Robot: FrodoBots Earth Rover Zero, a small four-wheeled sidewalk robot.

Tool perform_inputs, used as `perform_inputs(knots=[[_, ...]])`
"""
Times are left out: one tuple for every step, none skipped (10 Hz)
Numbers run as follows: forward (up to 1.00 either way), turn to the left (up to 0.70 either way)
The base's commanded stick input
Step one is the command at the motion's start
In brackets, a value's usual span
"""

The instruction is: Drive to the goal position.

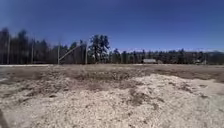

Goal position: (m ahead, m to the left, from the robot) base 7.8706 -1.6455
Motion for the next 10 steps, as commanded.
perform_inputs(knots=[[0.7,0.0],[0.7,0.0],[0.7,0.0],[0.7,0.0],[0.7,0.0],[0.7,0.0],[0.7,0.0],[0.7,0.0],[0.7,0.0],[0.7,0.0]])
